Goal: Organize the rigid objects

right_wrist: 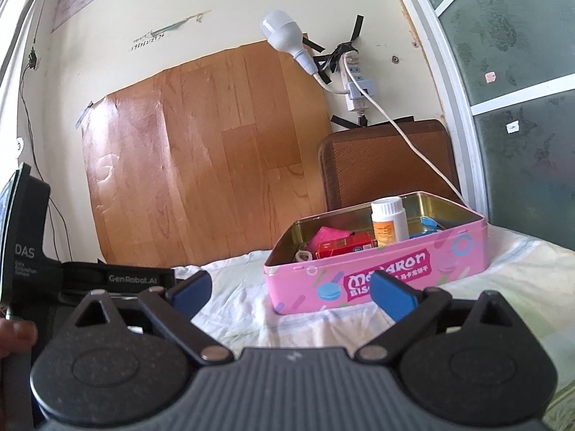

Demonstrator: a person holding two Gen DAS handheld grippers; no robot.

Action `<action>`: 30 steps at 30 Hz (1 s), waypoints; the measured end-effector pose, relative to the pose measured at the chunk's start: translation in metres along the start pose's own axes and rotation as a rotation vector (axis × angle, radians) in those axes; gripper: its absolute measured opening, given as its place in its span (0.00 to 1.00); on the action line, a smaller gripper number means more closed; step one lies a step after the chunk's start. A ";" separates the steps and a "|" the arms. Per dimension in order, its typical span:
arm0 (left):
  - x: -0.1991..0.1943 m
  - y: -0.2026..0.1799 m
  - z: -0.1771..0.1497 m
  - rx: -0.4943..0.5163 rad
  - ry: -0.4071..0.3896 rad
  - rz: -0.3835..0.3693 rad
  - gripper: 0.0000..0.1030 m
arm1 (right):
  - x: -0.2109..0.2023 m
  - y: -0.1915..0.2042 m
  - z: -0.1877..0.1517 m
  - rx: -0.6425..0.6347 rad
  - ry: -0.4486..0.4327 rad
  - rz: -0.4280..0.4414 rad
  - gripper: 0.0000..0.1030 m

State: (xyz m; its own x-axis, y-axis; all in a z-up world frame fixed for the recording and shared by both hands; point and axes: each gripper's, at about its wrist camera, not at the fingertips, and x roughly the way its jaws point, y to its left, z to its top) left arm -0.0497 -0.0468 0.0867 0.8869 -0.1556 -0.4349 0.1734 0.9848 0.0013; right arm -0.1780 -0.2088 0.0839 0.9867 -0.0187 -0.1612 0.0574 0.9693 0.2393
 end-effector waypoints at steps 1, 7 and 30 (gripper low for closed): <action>-0.002 0.000 0.001 0.002 -0.008 0.003 1.00 | 0.000 0.000 0.000 0.001 0.000 -0.001 0.95; -0.006 -0.002 0.004 0.022 -0.043 0.073 1.00 | 0.000 0.000 -0.001 0.004 0.002 -0.004 0.96; -0.020 -0.028 0.001 0.177 -0.122 0.158 1.00 | 0.006 -0.012 -0.008 0.056 0.032 -0.022 0.98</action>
State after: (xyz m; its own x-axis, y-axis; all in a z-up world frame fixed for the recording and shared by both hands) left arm -0.0713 -0.0720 0.0964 0.9522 -0.0197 -0.3048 0.0913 0.9706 0.2227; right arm -0.1739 -0.2190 0.0725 0.9798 -0.0314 -0.1976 0.0887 0.9534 0.2883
